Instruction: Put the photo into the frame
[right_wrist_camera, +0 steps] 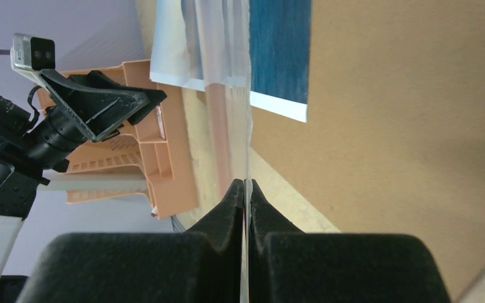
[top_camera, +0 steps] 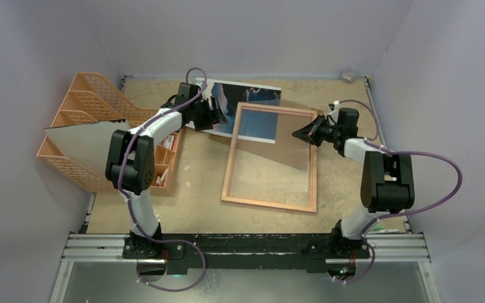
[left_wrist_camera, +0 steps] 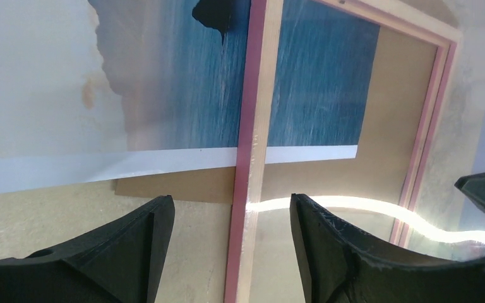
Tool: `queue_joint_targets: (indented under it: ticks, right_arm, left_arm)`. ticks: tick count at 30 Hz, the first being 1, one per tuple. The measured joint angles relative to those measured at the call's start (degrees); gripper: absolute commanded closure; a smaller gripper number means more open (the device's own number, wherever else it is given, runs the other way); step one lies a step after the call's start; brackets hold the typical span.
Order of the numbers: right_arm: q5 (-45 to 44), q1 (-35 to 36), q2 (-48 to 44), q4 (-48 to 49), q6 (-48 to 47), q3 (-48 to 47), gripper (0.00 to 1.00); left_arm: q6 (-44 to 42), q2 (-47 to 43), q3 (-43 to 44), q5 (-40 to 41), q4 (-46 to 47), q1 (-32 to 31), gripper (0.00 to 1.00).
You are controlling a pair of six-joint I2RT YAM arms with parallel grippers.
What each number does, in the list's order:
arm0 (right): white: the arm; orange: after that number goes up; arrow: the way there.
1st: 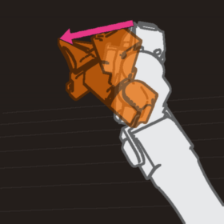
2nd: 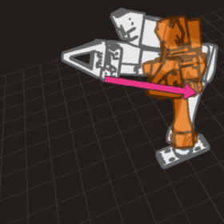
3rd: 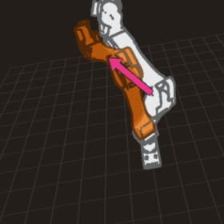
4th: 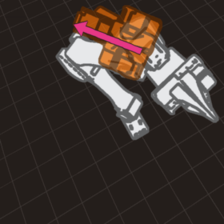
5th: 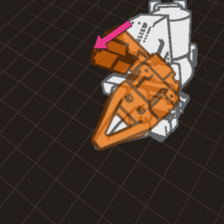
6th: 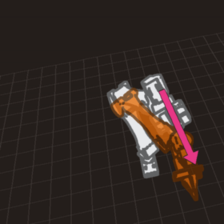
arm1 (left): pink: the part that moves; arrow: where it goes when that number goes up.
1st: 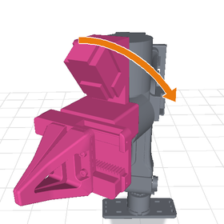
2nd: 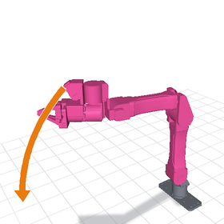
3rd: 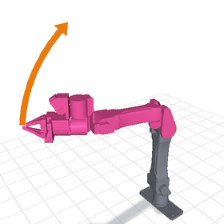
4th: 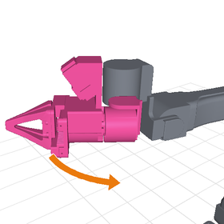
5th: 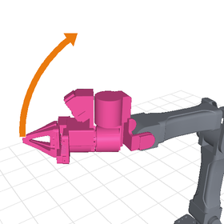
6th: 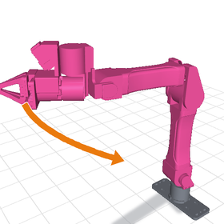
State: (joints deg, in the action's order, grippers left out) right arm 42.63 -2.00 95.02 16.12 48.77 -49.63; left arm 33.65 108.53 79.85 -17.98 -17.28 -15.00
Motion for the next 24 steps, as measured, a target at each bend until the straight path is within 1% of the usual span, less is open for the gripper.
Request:
queue_joint_targets:
  ticks: [5, 14, 24]
  right_arm:
    - [0.31, -1.81, 0.0, -0.85, -2.56, 0.48, 1.0]
    - [1.66, -1.88, 0.0, -1.86, -6.4, 0.48, 1.0]
    - [2.21, -2.45, 0.31, -5.66, -10.75, 0.48, 1.0]
  left_arm:
    - [0.02, 1.64, -0.07, -2.43, 0.42, -0.02, 0.31]
    - [0.04, 4.02, -0.07, -3.82, 1.14, -1.38, 0.31]
    - [-0.24, 5.2, -0.07, -4.48, 1.38, -2.45, 0.36]
